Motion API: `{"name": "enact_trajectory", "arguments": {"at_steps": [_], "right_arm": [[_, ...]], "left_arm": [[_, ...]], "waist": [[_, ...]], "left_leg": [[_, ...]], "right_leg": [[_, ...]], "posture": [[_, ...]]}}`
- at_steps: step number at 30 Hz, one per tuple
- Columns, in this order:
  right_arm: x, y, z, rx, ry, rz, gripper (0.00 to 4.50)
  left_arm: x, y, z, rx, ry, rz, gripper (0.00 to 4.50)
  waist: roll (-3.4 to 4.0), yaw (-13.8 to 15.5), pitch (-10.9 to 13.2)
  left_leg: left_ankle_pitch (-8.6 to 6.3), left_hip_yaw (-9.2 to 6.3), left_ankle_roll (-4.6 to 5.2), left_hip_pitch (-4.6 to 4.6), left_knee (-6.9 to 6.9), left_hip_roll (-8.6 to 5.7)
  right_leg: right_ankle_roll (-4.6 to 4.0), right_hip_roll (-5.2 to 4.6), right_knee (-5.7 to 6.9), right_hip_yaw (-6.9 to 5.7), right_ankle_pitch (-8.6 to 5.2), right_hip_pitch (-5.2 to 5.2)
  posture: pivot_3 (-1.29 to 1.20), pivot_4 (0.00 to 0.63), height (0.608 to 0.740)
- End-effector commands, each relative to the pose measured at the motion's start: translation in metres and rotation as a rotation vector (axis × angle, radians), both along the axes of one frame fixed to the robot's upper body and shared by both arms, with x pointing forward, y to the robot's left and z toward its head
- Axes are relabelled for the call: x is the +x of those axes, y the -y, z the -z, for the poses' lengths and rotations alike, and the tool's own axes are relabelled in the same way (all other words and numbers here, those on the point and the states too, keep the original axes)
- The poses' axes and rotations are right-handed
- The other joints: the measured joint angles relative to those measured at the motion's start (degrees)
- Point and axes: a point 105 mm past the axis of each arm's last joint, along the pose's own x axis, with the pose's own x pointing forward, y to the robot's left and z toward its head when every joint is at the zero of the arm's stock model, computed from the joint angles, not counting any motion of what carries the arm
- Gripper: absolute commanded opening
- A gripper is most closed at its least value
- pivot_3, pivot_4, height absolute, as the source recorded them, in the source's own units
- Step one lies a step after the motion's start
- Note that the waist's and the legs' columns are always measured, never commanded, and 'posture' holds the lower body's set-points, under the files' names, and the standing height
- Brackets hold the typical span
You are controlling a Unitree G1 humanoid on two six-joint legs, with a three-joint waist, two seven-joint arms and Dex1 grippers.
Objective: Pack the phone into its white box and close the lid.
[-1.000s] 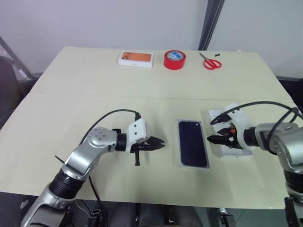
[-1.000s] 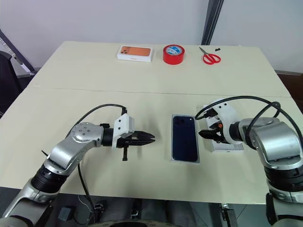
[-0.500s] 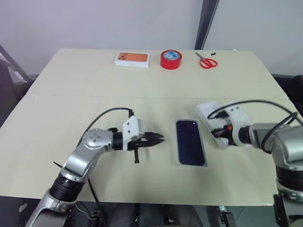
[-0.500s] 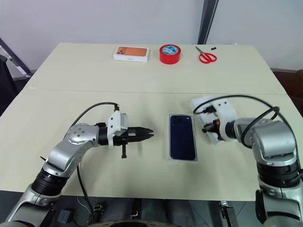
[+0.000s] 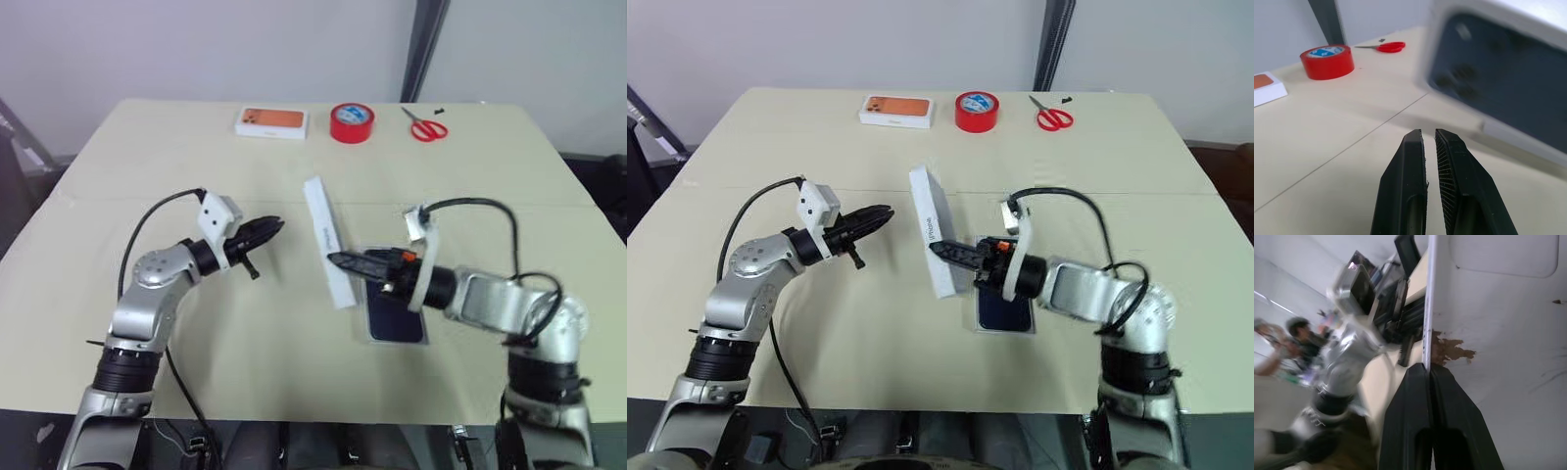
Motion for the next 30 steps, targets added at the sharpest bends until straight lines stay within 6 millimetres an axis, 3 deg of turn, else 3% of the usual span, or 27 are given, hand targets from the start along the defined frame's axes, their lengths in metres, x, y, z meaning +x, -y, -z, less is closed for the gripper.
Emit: {"name": "enact_trajectory", "arguments": {"at_steps": [1,4,5,8,11,15,21,24,28,30], "right_arm": [[-0.002,-0.004,0.010,0.013,-0.119,0.122,0.06],[0.002,0.000,0.020,0.002,-0.205,0.216,0.06],[0.004,0.001,0.020,-0.011,-0.208,0.230,0.31],[0.008,0.016,0.014,-0.127,-0.108,0.188,1.26],[0.010,0.039,-0.008,-0.365,0.070,0.096,2.81],[0.016,0.072,-0.029,-0.715,0.278,0.061,2.81],[0.031,0.114,-0.024,-1.016,0.415,0.097,2.81],[0.032,0.121,-0.020,-1.138,0.511,0.046,1.99],[0.032,0.118,-0.012,-1.301,0.677,-0.053,0.02],[0.032,0.114,-0.007,-1.338,0.732,-0.098,0.02]], "left_arm": [[-0.010,0.014,0.001,0.062,0.033,0.079,0.46],[-0.019,0.031,0.014,0.118,0.014,0.151,0.46],[-0.021,0.037,0.019,0.137,0.007,0.176,0.46],[-0.027,0.055,0.029,0.169,0.005,0.236,0.46],[-0.030,0.074,0.028,0.158,0.014,0.275,0.46],[-0.038,0.101,0.024,0.126,0.016,0.357,0.46],[-0.046,0.128,0.026,0.130,0.019,0.428,0.46],[-0.039,0.126,0.016,0.066,0.006,0.383,0.46],[-0.014,0.103,-0.002,-0.058,-0.110,0.201,0.46],[0.001,0.089,0.005,-0.024,-0.194,0.081,0.46]], "waist": [[0.02,-0.1,0.0],[0.04,-0.1,0.0],[0.04,0.0,0.0],[0.04,0.2,0.0],[0.09,0.4,0.0],[0.30,0.5,0.1],[0.28,0.4,0.1],[0.29,0.5,0.1],[0.29,0.4,0.1],[0.28,0.4,0.1]], "left_leg": [[0.00,0.00,0.00,0.03,0.00,0.00],[0.00,0.01,0.00,0.08,0.00,0.01],[0.00,0.00,0.00,0.08,0.00,0.01],[0.00,0.02,0.00,0.07,0.00,0.01],[-0.01,0.05,0.03,0.05,0.01,-0.01],[-0.03,-0.02,0.06,0.00,-0.01,0.05],[-0.04,-0.03,0.08,0.02,-0.07,0.15],[-0.04,-0.01,0.08,0.03,-0.03,0.14],[-0.04,-0.03,0.07,0.03,-0.03,0.15],[-0.04,-0.04,0.07,0.04,-0.03,0.15]], "right_leg": [[0.00,0.02,0.06,0.01,0.00,0.00],[0.00,0.04,0.09,0.03,0.00,0.00],[0.00,0.04,0.09,0.03,0.00,0.00],[0.00,0.03,0.06,0.05,0.00,0.01],[-0.01,0.01,-0.03,0.05,-0.01,0.02],[-0.01,0.07,-0.05,-0.01,-0.01,-0.01],[-0.02,0.17,-0.07,-0.01,-0.01,0.00],[-0.02,0.16,-0.05,0.01,-0.01,-0.01],[-0.01,0.17,-0.05,0.00,-0.01,-0.03],[-0.01,0.18,-0.03,0.00,-0.01,-0.03]], "posture": [[0.00,0.150,0.729],[0.00,0.150,0.729],[0.00,0.150,0.729],[0.00,0.150,0.729],[0.00,0.150,0.729],[0.00,0.150,0.729],[0.00,0.150,0.729],[0.00,0.150,0.729],[0.00,0.150,0.729],[0.00,0.150,0.729]]}}
